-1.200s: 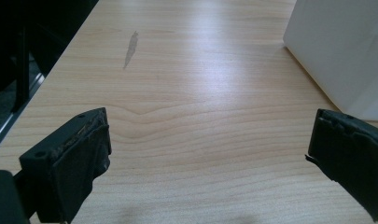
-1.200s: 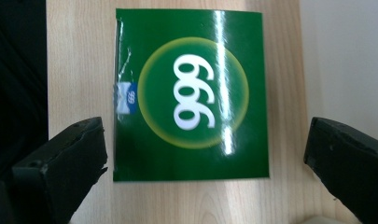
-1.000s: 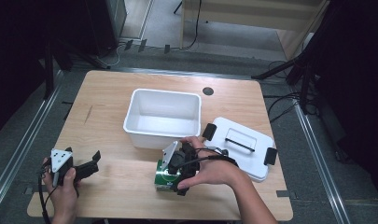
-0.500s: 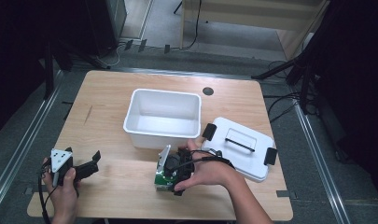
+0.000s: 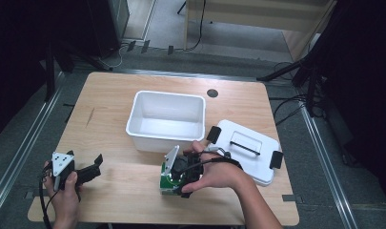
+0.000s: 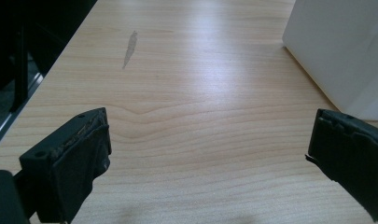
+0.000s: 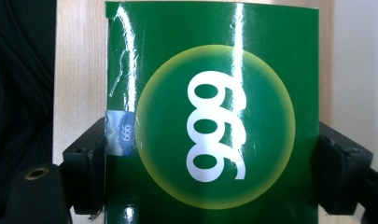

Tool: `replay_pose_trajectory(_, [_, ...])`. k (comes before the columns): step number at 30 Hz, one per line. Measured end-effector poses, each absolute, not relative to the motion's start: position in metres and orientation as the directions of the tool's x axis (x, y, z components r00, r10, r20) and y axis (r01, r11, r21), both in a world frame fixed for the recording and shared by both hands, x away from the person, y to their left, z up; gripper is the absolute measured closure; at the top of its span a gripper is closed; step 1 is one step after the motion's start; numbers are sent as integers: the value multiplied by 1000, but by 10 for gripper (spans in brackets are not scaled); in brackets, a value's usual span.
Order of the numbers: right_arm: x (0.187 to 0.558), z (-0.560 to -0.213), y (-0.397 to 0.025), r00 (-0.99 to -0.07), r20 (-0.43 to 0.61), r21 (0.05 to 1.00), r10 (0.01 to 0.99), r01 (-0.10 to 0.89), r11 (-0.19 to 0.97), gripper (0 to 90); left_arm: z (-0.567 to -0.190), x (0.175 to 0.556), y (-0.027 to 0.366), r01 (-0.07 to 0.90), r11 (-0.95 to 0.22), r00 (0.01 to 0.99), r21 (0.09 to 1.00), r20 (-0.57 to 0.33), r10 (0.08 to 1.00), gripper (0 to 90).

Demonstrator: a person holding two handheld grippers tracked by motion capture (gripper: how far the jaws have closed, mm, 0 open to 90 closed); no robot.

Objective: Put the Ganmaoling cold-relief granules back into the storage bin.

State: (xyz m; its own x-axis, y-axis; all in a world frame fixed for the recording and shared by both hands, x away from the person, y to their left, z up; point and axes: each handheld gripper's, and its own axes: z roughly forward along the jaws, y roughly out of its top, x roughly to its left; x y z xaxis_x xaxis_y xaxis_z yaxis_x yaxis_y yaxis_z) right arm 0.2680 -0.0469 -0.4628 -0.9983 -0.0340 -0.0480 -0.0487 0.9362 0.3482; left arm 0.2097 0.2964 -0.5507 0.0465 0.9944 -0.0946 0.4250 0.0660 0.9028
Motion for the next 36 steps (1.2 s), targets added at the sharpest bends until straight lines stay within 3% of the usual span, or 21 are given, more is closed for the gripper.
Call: replay_pose_trajectory(36, [289,-368,-78,-996,-87,387,-6,-39,921,157,-551,210,297,427,64,52,902,-95,994,0])
